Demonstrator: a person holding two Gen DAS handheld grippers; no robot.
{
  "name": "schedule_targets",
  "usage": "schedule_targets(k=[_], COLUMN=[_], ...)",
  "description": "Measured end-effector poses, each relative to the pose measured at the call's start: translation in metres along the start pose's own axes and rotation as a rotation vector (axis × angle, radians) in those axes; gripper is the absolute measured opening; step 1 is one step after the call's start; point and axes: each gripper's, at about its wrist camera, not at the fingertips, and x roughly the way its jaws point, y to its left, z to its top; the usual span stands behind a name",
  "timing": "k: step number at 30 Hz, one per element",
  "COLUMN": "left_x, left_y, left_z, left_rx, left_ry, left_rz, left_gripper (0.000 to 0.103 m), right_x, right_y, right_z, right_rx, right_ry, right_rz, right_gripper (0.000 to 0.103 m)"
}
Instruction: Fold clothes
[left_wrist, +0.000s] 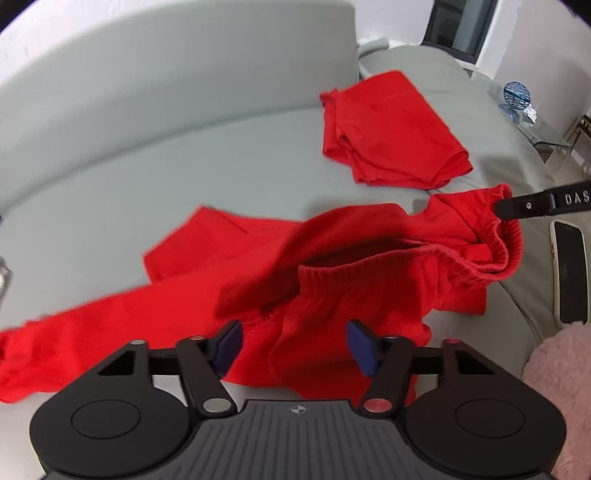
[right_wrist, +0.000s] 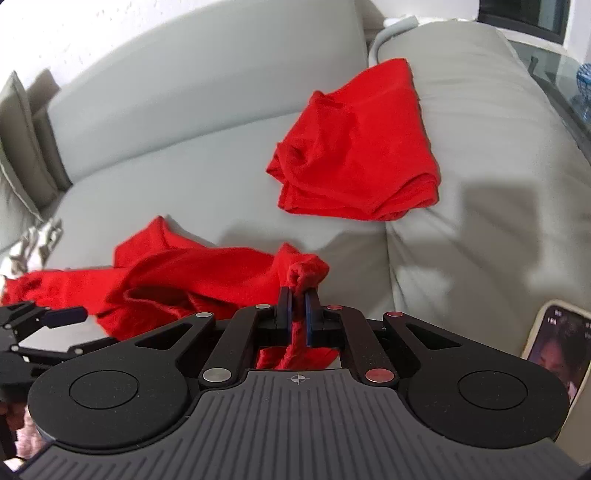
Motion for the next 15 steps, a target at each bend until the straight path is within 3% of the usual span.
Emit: schedule_targets(k=[5,8,10,15], left_x=[0.015,0.028,0.036,0.041], left_y=[-0.003,-0.014,-0.022,-0.038], left_z=[0.012,0.016,0.017,0.016], left_rx=[0.006,0.066,0.100,0.153], left_ry=[-0.015,0.022,0.044,0.075], left_rz=[-0.066,-0.062,-0.068,-0.074], left_gripper=[0.047,0.045,0.037,0.036], right_x=[0.015,0.022,0.025,0.028], right_y=[-0.008,-0.014,-0.017,-0.021], right_z=[0.006,0.007,0.006,0.000], right_rx=[0.000,0.014,0.021,0.036], right_ry=[0.021,0.034,0.038,0.045], right_rz=[-0.026,-0.030,-0.031,-0.033], right_gripper=[0.007,0.007,0.007,0.007])
